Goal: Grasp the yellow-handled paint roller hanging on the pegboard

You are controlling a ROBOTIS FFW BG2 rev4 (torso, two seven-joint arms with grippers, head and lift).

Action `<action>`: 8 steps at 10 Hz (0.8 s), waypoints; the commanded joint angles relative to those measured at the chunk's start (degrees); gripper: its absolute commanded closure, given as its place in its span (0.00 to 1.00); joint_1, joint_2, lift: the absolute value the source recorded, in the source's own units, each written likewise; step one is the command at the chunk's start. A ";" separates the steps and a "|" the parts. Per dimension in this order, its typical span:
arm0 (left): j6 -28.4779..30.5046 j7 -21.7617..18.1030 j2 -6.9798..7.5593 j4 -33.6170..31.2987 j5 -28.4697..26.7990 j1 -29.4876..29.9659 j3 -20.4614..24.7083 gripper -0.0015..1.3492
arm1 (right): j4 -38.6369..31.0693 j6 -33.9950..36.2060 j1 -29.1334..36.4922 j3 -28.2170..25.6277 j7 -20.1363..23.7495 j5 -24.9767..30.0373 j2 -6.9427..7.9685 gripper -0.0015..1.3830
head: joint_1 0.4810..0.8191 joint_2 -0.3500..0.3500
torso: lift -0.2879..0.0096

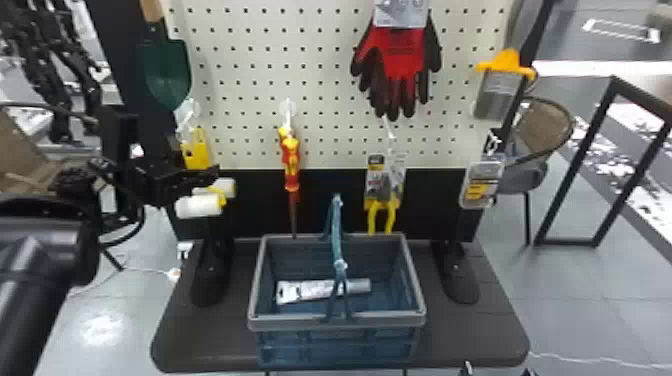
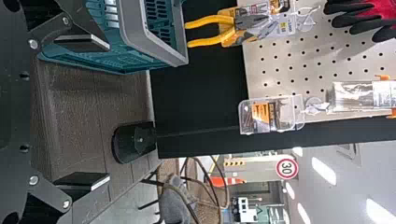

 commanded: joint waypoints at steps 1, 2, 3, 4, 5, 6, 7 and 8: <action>-3.61 0.84 -0.27 0.01 -0.29 0.74 0.12 0.85 | 0.11 0.00 0.03 -0.02 0.01 -0.27 0.00 0.22 | 0.20 0.50 | 0.63; -4.40 1.19 -0.27 0.01 -0.56 1.00 -0.41 0.85 | 0.20 0.00 0.12 -0.02 0.01 -0.44 0.00 0.22 | 0.20 0.50 | 0.63; -5.19 1.54 -0.18 0.01 -1.00 1.27 -0.67 0.85 | 0.20 0.00 0.12 -0.02 0.01 -0.44 0.00 0.22 | 0.20 0.50 | 0.63; -5.63 1.81 -0.18 0.01 -0.91 1.44 -0.67 0.86 | 0.20 0.00 0.03 -0.02 0.01 -0.44 0.00 0.22 | 0.20 0.50 | 0.63; -5.80 2.16 -0.36 -0.08 -0.91 1.70 -0.50 0.90 | 0.20 0.00 0.03 -0.02 0.01 -0.44 0.00 0.22 | 0.20 0.50 | 0.63; -6.15 2.33 -0.53 -0.08 -0.82 2.06 -0.23 0.90 | 0.20 -0.09 0.12 -0.02 0.01 -0.44 0.00 0.22 | 0.20 0.50 | 0.63; -6.15 2.42 -0.62 -0.17 -0.82 2.14 -0.15 0.90 | 0.20 -0.09 0.12 -0.02 0.01 -0.44 0.00 0.22 | 0.20 0.50 | 0.63; -5.89 2.33 -0.62 -0.26 -0.73 2.23 -0.06 0.90 | 0.20 0.00 0.03 -0.02 0.01 -0.53 0.00 0.22 | 0.20 0.50 | 0.63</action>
